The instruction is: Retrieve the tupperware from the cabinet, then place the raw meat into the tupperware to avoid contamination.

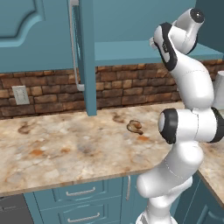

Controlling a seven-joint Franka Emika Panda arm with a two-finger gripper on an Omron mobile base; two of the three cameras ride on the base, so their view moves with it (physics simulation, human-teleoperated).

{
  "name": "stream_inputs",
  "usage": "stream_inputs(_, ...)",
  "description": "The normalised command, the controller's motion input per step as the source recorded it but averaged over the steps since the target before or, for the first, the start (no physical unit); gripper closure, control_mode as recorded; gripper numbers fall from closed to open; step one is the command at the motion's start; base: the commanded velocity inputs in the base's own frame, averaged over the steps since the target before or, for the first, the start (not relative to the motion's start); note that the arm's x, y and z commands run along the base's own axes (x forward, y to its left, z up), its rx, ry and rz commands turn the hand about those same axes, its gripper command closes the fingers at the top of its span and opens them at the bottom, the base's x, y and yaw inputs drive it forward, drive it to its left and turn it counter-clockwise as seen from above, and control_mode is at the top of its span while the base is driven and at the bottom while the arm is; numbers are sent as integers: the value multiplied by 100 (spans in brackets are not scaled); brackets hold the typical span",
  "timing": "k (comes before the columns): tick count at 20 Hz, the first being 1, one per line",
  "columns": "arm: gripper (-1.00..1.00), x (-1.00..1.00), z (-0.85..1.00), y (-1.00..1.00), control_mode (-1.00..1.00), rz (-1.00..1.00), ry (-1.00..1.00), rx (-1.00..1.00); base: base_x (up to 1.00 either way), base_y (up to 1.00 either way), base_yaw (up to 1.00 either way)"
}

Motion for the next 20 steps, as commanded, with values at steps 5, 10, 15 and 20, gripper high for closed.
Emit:
stream_inputs(5,-100,30,-1,-4,-100,0,0,0,0,0,0)
stream_inputs(10,-100,30,0,-1,-100,0,0,0,0,0,0)
stream_inputs(15,-100,28,0,-4,-100,0,0,0,0,0,0)
stream_inputs(20,-100,19,0,-7,-100,0,1,0,0,0,0)
